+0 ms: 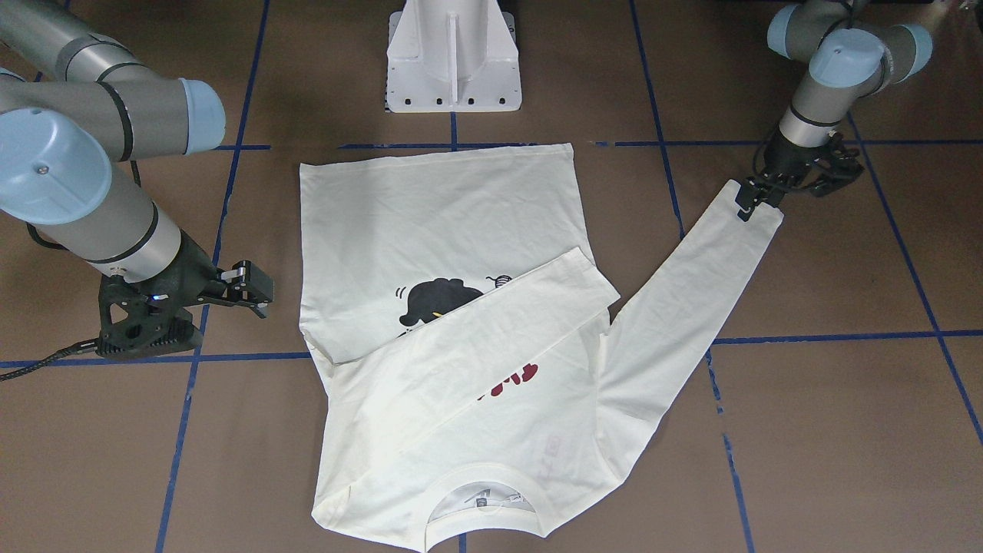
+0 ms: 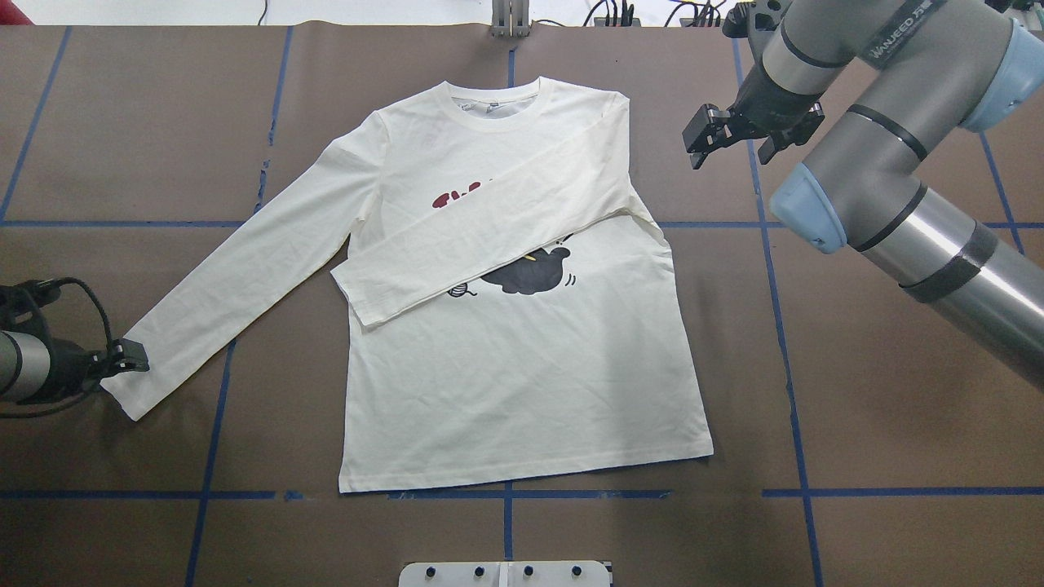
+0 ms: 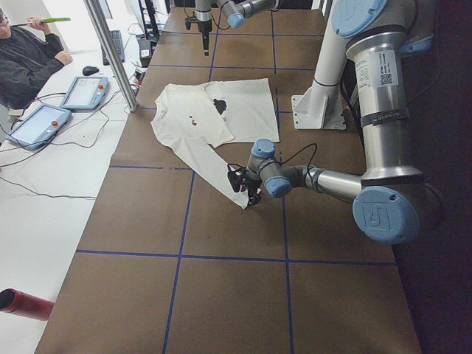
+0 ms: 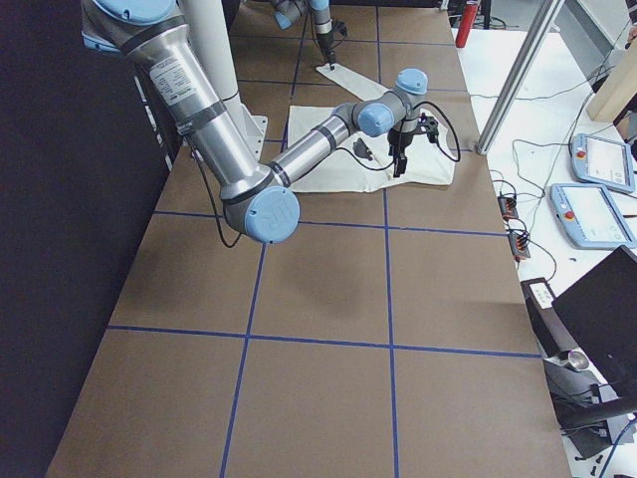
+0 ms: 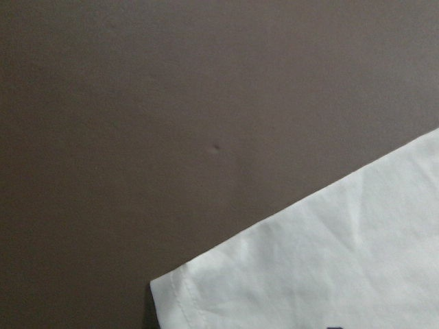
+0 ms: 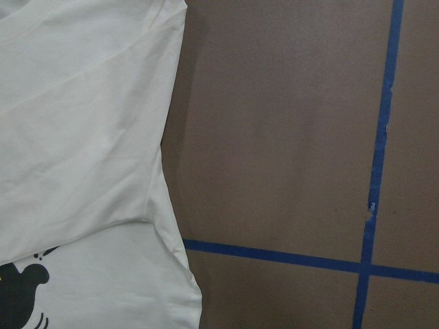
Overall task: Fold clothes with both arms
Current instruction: 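Lower the left gripper to the other sleeve cuff and grasp it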
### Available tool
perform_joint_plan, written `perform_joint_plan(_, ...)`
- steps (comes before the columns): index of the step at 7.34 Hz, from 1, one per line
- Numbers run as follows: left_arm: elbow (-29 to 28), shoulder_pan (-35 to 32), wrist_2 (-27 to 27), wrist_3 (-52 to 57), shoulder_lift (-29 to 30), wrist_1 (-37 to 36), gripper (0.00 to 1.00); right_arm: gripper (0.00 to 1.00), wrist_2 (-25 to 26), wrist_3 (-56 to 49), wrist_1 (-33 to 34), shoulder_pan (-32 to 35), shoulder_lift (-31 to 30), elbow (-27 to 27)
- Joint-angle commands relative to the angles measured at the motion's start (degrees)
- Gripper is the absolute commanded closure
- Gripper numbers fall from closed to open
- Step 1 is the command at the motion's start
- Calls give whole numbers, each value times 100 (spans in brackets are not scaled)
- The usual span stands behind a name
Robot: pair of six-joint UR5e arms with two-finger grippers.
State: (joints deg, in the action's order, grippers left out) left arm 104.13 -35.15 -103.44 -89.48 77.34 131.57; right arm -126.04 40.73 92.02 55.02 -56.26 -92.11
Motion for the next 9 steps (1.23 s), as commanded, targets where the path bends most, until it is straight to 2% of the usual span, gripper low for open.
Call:
perform_joint_plan(1, 46, 17, 0, -9, 0, 0, 58, 0, 0, -4, 0, 0, 10, 9)
perform_joint_plan(2, 46, 61, 0, -9, 0, 0, 58, 0, 0, -4, 0, 0, 1, 9)
perform_joint_plan(4, 81, 105, 8, 0, 0, 0, 49, 0, 0, 5, 0, 0, -8, 9)
perform_joint_plan(5, 81, 105, 0, -17, 0, 0, 54, 0, 0, 5, 0, 0, -8, 0)
perform_joint_plan(6, 81, 105, 8, -17, 0, 0, 66, 0, 0, 5, 0, 0, -8, 0)
perform_joint_plan(7, 81, 114, 0, -17, 0, 0, 87, 0, 0, 14, 0, 0, -8, 0)
perform_joint_plan(8, 107, 114, -9, -17, 0, 0, 100, 0, 0, 14, 0, 0, 1, -8)
perform_joint_plan(9, 195, 123, -27, -17, 0, -9, 100, 0, 0, 14, 0, 0, 1, -43)
